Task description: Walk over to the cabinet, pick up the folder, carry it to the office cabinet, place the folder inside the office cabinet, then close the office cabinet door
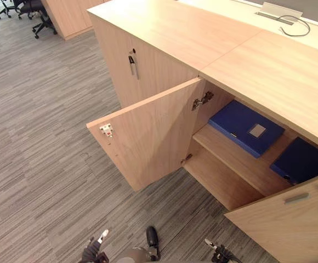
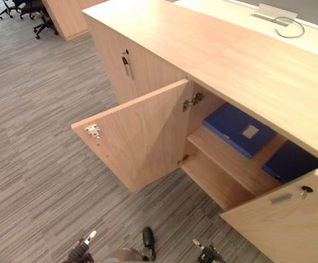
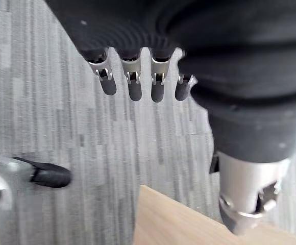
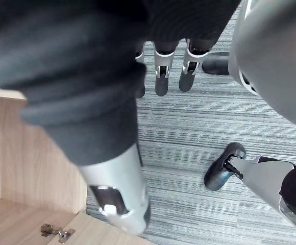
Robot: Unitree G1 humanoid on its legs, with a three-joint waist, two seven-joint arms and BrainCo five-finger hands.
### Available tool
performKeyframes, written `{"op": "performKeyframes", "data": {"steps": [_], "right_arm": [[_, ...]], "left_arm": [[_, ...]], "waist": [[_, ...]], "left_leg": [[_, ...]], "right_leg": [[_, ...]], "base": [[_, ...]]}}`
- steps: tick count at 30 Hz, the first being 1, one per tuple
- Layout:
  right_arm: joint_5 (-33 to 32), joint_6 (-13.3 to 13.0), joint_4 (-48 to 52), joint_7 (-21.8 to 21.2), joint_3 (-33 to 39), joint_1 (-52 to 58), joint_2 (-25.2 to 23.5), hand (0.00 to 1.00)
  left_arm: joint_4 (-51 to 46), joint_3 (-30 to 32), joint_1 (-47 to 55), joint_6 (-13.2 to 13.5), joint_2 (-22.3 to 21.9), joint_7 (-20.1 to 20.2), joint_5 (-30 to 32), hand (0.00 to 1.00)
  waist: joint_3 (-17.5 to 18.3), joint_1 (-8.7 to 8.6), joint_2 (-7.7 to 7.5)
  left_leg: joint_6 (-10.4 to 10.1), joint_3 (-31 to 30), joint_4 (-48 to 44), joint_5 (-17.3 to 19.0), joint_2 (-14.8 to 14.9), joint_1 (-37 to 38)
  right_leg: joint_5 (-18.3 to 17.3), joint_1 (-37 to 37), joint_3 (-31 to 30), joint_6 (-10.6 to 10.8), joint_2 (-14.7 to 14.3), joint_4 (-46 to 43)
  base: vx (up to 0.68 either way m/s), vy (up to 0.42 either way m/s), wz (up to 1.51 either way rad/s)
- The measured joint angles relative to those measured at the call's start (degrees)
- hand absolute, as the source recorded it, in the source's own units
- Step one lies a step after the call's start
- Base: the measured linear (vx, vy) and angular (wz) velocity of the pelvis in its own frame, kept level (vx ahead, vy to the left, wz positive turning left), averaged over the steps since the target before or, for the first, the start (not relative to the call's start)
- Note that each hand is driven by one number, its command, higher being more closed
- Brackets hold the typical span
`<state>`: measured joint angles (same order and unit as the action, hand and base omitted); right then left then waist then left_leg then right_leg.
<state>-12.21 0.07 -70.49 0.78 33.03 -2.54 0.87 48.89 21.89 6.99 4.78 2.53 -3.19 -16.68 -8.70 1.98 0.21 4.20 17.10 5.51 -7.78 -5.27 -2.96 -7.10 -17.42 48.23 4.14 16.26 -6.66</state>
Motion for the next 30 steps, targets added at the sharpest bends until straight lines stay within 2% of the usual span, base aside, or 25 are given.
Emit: {"op": "performKeyframes", "data": {"steps": [1, 6, 9, 11, 12, 16, 17, 18, 19, 20, 21, 22, 23, 25, 27, 30], "right_arm": [[0.05, 0.03, 0.09, -0.06, 1.4, -0.11, -0.15, 0.0], [0.76, 0.64, 0.27, -0.55, 1.87, -0.08, -0.17, 0.0], [2.3, 1.1, 1.45, -0.86, 3.44, 0.0, -0.48, 0.0], [2.3, 1.25, 2.96, -1.58, 3.91, 0.11, -0.8, 0.0], [2.29, 1.25, 3.59, -1.8, 4.15, 0.33, -0.89, 0.0], [2.26, 1.28, 4.62, -1.9, 6.32, 1.95, -1.05, 0.0], [2.24, 1.29, 4.61, -1.92, 6.44, 2.22, -1.01, 0.0], [2.16, 1.31, 4.44, -2.01, 7.72, 2.69, -1.05, 0.0], [2.12, 1.38, 3.97, -2.24, 8.21, 2.75, -1.03, 0.0], [2.11, 1.39, 3.97, -2.43, 8.15, 2.72, -1.03, 0.0], [2.03, 1.37, 3.98, -2.52, 8.2, 2.56, -0.97, 0.0], [1.95, 1.37, 3.8, -2.57, 8.36, 2.56, -0.6, 0.0], [1.91, 1.31, 3.44, -2.58, 8.45, 2.7, -0.31, 0.0], [1.61, 1.33, 2.52, -2.57, 8.77, 4.09, 1.54, 0.0], [1.24, 1.36, 2.08, -2.55, 10.61, 4.52, 1.96, 0.0], [-0.1, 1.35, 1.36, -2.54, 10.76, 4.43, 1.95, 0.0]], "left_arm": [[-2.9, 0.81, -0.35, 0.02, 0.86, -0.26, 1.45, 0.0], [-7.42, 4.64, -4.24, -0.97, 5.74, -1.24, 8.88, 0.0], [-8.04, 7.14, -8.36, -2.06, 10.77, -2.18, 13.71, 0.0], [-8.08, 11.1, -11.04, -2.9, 14.86, -2.43, 16.48, 0.0], [-7.49, 11.93, -12.62, -3.13, 18.1, -2.76, 17.64, 0.0], [-2.87, 11.89, -19.52, -3.25, 26.4, -3.11, 20.92, 0.0], [-2.08, 11.27, -20.7, -3.25, 27.16, -3.15, 21.27, 0.0], [-1.43, 9.57, -22.2, -3.26, 27.99, -3.22, 21.98, 0.0], [-0.67, 7.76, -23.84, -3.26, 28.68, -3.25, 22.67, 0.0], [-0.06, 6.91, -24.87, -3.26, 28.97, -3.25, 22.96, 0.0], [0.86, 5.06, -27.02, -3.31, 29.1, -3.09, 23.42, 0.0], [2.17, 5.38, -28.62, -3.86, 29.06, -4.4, 23.45, 0.0], [2.71, 5.39, -28.66, -4.1, 29.33, -4.39, 23.6, 0.0], [2.72, 1.48, -28.81, -4.04, 28.47, -3.83, 25.22, 0.0], [2.9, 0.21, -29.18, -4.13, 27.07, -3.82, 25.83, 0.0], [2.41, -4.99, -29.41, -4.08, 26.92, -3.75, 26.29, 0.0]], "waist": [[0.06, 0.0, 0.08], [0.08, -0.01, 0.13], [0.39, -0.23, 0.19], [0.7, -0.83, 0.35], [0.86, -0.86, 0.2], [3.04, -1.0, 0.23], [3.17, -1.23, 0.39], [4.1, -1.4, 1.19], [4.59, -1.82, 1.59], [4.64, -1.98, 1.6], [4.8, -2.3, 1.28], [5.36, -2.86, 0.7], [5.63, -2.83, 1.26], [6.97, -2.73, 3.4], [7.46, -2.74, 4.16], [7.37, -2.5, 4.02]], "left_leg": [[-0.27, 0.27, -0.01, 0.29, 0.46, 0.52], [-1.19, 1.7, -0.04, 1.0, 2.14, 2.04], [-1.46, 2.82, -0.3, 1.16, 3.29, 2.62], [-1.52, 3.77, -0.34, 1.2, 4.68, 2.76], [-1.57, 4.49, -0.35, 1.23, 5.39, 3.0], [-1.83, 5.89, -0.37, 1.4, 6.94, 3.59], [-1.86, 5.95, -0.38, 1.42, 7.31, 3.93], [-2.0, 5.86, -0.39, 1.52, 8.51, 4.01], [-2.12, 5.94, -0.38, 1.45, 9.69, 4.14], [-2.43, 6.1, -0.38, 1.24, 10.09, 4.14], [-3.27, 6.73, -0.38, 0.77, 10.23, 3.96], [-4.65, 7.17, -0.36, 0.47, 9.56, 3.95], [-4.81, 7.27, -0.36, 0.36, 9.84, 4.04], [-5.26, 7.65, -0.33, 0.11, 10.79, 3.95], [-5.69, 7.66, -0.32, -0.19, 11.14, 3.94], [-5.96, 7.46, -0.3, -0.56, 11.16, 3.63]], "right_leg": [[0.5, 0.0, -0.14, -0.65, -0.11, -0.62], [1.4, 0.24, -1.23, -1.09, -0.44, -2.37], [1.7, 0.44, -1.48, -0.84, -1.13, -2.75], [2.79, 0.86, -1.68, -0.88, -2.29, -2.6], [3.0, 1.17, -2.15, -1.0, -2.66, -2.78], [3.1, 2.68, -4.52, -1.14, -2.8, -5.52], [3.1, 2.91, -4.66, -1.14, -2.65, -6.82], [2.69, 4.68, -5.18, -1.2, -2.41, -9.83], [-2.31, 5.01, -6.93, 0.4, -3.86, -6.94], [-2.75, 5.3, -7.71, 0.21, -4.94, -4.03], [-0.48, 6.62, -7.91, -1.54, -6.41, 1.71], [2.78, 6.83, -7.52, -0.62, -6.47, 3.69], [2.97, 6.82, -7.91, -0.3, -6.77, 4.16], [2.85, 7.43, -8.24, -0.24, -7.73, 4.33], [2.8, 7.5, -8.35, -0.31, -8.05, 4.33], [2.69, 7.73, -8.45, -0.48, -8.09, 4.13]], "base": [[0.04, -0.004, -0.12], [0.03, -0.019, -0.19], [0.03, -0.043, -0.19], [0.02, -0.041, -0.25], [0.02, -0.043, -0.29], [0.02, -0.042, -0.23], [0.02, -0.038, -0.13], [0.02, -0.064, -0.19], [0.0, -0.103, -0.21], [-0.06, -0.123, -0.2], [-0.13, -0.112, -0.16], [-0.11, -0.087, -0.21], [-0.09, -0.107, -0.23], [-0.07, -0.126, -0.17], [-0.08, -0.061, -0.04], [-0.12, -0.004, 0.06]]}}
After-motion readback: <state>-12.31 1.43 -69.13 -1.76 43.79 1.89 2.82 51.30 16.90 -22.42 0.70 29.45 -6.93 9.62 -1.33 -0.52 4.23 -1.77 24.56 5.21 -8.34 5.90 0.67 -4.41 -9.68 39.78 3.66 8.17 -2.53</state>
